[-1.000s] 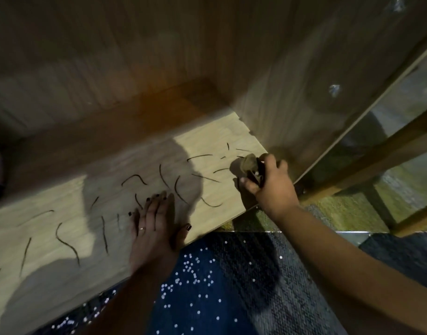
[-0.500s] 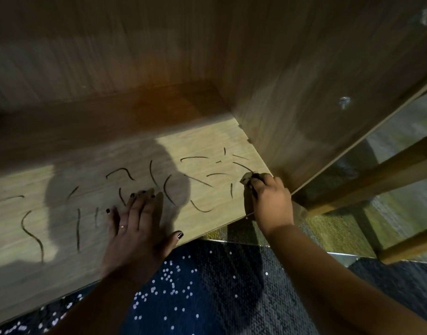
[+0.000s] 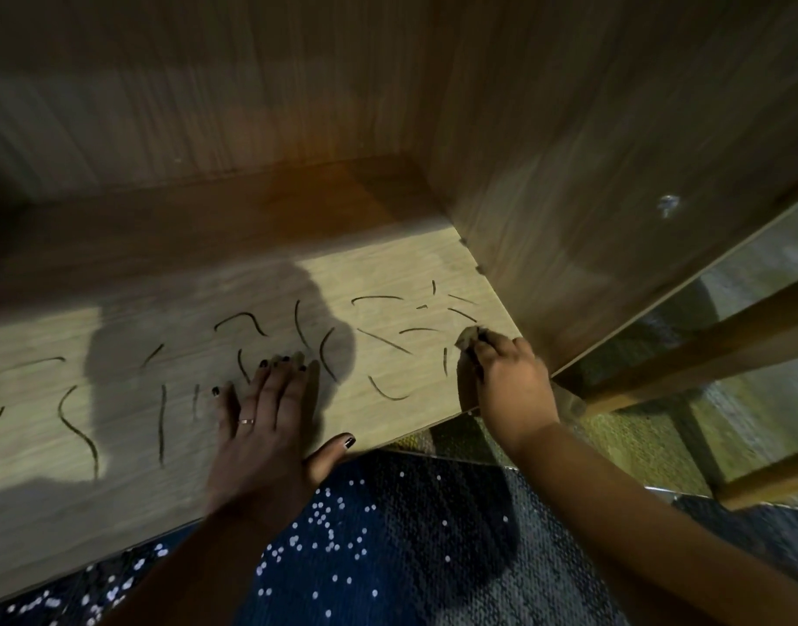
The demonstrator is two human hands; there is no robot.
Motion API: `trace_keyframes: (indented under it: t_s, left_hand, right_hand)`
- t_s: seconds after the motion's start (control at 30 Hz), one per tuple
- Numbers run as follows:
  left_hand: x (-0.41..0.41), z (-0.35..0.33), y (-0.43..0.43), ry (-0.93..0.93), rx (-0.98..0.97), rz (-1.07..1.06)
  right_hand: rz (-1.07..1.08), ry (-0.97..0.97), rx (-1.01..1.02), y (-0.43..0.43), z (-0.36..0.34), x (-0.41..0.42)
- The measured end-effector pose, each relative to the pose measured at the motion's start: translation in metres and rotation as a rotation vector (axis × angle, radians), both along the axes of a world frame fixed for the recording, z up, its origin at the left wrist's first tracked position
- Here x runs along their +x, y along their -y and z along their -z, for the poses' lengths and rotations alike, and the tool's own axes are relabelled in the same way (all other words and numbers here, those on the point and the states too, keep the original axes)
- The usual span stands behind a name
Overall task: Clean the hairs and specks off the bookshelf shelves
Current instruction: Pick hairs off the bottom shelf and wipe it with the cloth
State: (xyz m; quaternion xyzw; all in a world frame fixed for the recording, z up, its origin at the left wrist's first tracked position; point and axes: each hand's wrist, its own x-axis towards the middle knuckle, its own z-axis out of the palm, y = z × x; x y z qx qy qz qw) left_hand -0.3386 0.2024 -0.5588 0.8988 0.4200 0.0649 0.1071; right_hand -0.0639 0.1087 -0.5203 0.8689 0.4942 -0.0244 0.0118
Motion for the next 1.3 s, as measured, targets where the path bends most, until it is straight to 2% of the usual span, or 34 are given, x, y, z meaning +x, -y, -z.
trace_keyframes:
  t_s: [0.17,0.43,0.8,1.0,1.3]
  left_hand:
    - [0.000,0.003,0.000,-0.003,0.015,-0.004]
    - [-0.001,0.003,0.001,-0.042,0.011,-0.005]
    - [-0.001,0.002,0.001,-0.031,0.005,-0.002]
    - [-0.001,0.003,0.002,-0.058,0.018,-0.008]
    - [-0.002,0.001,0.001,-0.090,0.017,-0.003]
  right_hand:
    - [-0.042,0.002,-0.020,0.001,0.002,0.001]
    - [0.062,-0.048,-0.085,-0.051,-0.013,0.015]
    - [-0.062,-0.034,-0.007,-0.012,0.002,0.004]
    - [0.003,-0.065,0.002,-0.039,-0.004,0.001]
    - [-0.029,-0.091,-0.089,-0.033,-0.011,0.002]
